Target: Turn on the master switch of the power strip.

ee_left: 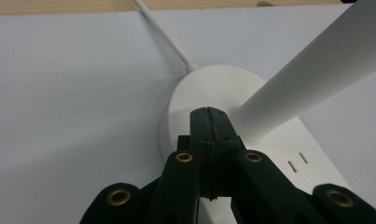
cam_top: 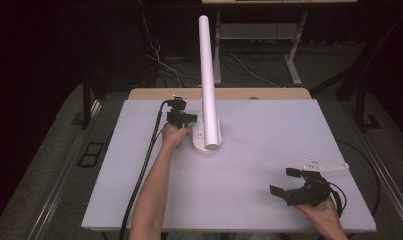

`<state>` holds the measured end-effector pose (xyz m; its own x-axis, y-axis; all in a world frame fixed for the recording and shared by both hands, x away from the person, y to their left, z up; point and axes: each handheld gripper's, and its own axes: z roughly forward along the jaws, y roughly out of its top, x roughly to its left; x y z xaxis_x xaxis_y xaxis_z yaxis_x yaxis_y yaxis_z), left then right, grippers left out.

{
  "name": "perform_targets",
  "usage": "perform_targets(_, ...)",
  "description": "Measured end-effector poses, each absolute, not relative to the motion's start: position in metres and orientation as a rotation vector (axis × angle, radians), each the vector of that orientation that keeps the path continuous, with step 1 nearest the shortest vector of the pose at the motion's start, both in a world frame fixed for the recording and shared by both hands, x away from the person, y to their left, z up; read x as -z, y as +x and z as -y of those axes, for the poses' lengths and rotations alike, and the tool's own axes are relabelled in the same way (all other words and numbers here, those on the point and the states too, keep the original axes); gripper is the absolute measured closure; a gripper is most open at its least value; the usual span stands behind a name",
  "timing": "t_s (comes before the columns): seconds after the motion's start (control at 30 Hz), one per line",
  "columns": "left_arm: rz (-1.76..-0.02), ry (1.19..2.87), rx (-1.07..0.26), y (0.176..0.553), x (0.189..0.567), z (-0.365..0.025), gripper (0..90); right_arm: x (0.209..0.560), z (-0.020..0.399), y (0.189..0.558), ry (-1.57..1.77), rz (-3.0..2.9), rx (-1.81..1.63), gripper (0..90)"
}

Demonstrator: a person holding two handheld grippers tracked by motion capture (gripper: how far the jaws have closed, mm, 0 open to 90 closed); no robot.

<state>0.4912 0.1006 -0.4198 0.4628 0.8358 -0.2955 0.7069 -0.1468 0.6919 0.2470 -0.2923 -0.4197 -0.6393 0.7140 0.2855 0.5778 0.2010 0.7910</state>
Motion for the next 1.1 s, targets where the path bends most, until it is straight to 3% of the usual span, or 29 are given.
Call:
perform_targets(0.73,-1.134,1.877,-0.238,0.468,0.381,-0.127,89.5,0.420,0.293,0.249,1.259,-2.316,-1.419,0.5)
perform_targets(0.9,-1.112,1.849,-0.232,0.458,0.374,-0.134,77.1,0.421,0.293,0.250,1.271,-2.317,-1.420,0.5)
perform_targets(1.0,-1.084,1.842,-0.213,0.453,0.369,-0.138,65.2,0.421,0.293,0.250,1.270,-2.317,-1.421,0.5)
perform_targets(1.1,-1.069,1.847,-0.188,0.450,0.363,-0.142,45.7,0.421,0.293,0.250,1.266,-2.308,-1.423,0.5)
